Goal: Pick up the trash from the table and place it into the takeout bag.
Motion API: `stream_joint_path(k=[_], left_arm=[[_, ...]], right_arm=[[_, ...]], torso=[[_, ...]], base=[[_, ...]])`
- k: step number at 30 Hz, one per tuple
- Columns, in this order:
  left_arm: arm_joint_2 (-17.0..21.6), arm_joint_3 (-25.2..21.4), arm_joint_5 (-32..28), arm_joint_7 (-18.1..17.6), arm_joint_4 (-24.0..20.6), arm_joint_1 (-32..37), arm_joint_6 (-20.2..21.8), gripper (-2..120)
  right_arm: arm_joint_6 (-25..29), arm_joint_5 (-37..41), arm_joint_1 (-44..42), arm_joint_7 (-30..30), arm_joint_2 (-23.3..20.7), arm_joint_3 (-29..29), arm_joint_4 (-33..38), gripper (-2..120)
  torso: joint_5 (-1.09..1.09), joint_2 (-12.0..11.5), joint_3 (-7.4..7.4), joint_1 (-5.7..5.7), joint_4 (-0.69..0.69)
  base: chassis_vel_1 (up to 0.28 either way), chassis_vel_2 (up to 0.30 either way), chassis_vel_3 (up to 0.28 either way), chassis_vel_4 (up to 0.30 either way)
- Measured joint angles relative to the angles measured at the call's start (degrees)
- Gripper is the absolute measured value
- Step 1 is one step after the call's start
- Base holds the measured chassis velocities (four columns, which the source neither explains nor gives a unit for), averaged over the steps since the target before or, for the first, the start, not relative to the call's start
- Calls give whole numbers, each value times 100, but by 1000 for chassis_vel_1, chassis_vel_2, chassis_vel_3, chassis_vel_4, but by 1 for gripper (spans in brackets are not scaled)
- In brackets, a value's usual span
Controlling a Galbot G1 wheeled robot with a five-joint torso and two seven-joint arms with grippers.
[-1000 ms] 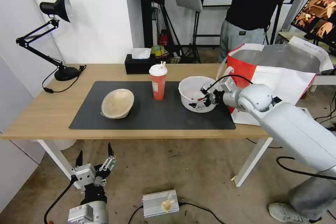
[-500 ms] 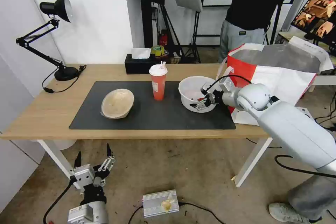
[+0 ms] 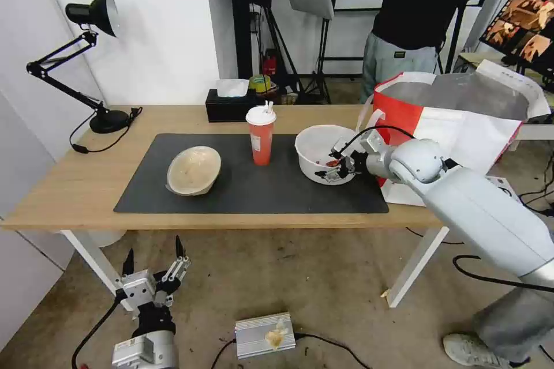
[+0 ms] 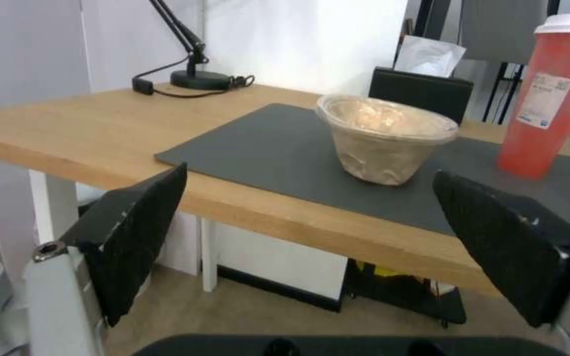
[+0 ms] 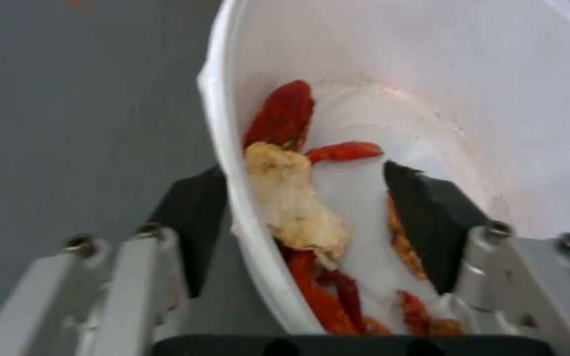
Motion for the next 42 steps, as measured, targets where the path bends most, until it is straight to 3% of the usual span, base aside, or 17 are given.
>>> stream_joint_path(k=[4, 9, 12, 15, 16, 18, 42], left_arm=[[0, 6, 2, -7, 11, -21, -1, 100], [0, 17, 5, -14, 23, -31, -1, 100], [0, 5, 5, -21, 7, -30, -6, 100], [0, 2, 6, -21, -2, -24, -10, 100], [0, 0, 6, -22, -15, -21, -16, 100], [0, -1, 6, -23, -16, -22, -17, 100], [-3, -7, 51, -128, 24, -45, -108, 100]], right_arm=[[-5, -1, -18, -4, -11, -17, 1, 44], [-9, 4, -17, -4, -9, -37, -2, 32], [-18, 9, -3, 5, -2, -49, -11, 17], [-20, 15, 0, 10, 0, -53, -13, 12], [-21, 24, 4, 19, 5, -58, -20, 4], [-22, 44, 8, 38, 13, -60, -33, 0], [175, 1085, 279, 175, 211, -218, -49, 0]], torso=[[-1, 0, 0, 0, 0], [-1, 0, 0, 0, 0], [-1, 0, 0, 0, 0], [-1, 0, 0, 0, 0], [-1, 0, 0, 0, 0], [-1, 0, 0, 0, 0], [0, 0, 0, 0, 0]], base=[[0, 0, 0, 0], [0, 0, 0, 0], [0, 0, 0, 0], [0, 0, 0, 0], [0, 0, 0, 0], [0, 0, 0, 0], [0, 0, 0, 0]])
